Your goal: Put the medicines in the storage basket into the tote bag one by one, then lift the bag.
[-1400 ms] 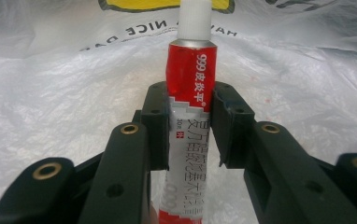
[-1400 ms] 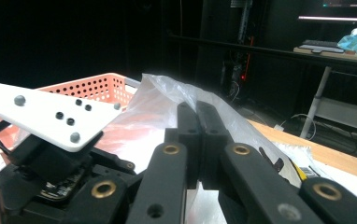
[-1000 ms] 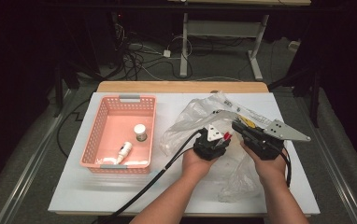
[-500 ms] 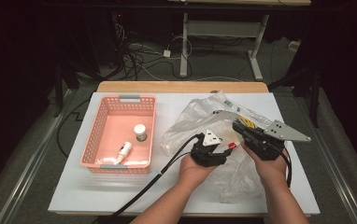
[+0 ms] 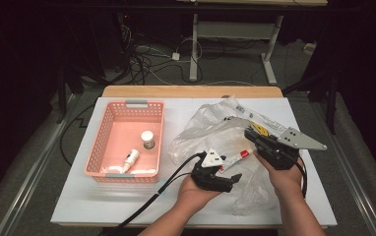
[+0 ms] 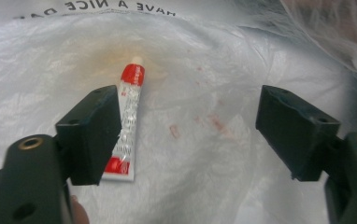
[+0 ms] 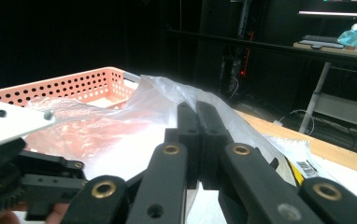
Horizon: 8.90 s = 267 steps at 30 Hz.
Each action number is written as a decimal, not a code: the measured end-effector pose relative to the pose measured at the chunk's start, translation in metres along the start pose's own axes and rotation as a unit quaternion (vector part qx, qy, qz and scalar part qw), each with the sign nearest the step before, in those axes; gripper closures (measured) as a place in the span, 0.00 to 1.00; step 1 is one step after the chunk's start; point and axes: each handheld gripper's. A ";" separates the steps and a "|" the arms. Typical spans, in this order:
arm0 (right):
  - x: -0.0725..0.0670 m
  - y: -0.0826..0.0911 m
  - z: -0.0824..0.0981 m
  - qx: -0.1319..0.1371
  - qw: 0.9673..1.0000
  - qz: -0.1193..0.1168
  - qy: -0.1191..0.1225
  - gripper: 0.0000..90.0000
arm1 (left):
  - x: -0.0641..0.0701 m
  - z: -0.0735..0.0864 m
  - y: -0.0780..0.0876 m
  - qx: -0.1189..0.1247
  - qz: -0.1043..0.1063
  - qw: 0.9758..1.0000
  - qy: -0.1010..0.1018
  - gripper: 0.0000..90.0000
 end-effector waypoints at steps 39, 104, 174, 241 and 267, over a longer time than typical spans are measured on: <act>-0.003 0.000 0.001 -0.005 1.000 0.003 0.007 1.00 | -0.001 0.014 0.138 0.035 -0.049 0.998 -0.006 0.00; -0.001 0.000 0.004 -0.011 1.000 0.005 0.010 1.00 | -0.103 0.013 0.221 0.046 -0.222 0.973 0.052 0.00; 0.003 0.004 0.003 -0.006 1.000 0.010 0.004 1.00 | -0.200 -0.004 0.117 -0.212 -0.207 0.952 0.081 0.53; 0.004 0.010 0.000 0.001 1.000 0.013 0.005 1.00 | -0.135 -0.015 0.181 -0.017 -0.235 0.970 0.057 0.54; 0.002 0.009 0.001 -0.002 1.000 0.011 0.007 1.00 | -0.101 0.012 0.200 0.036 -0.238 0.970 0.036 0.54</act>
Point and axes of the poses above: each handheld gripper's, and its own axes: y roughly backward along the jaws, z roughly out of its underside, x roughly to its right, and after that the axes turned 11 degrees about x, right-handed
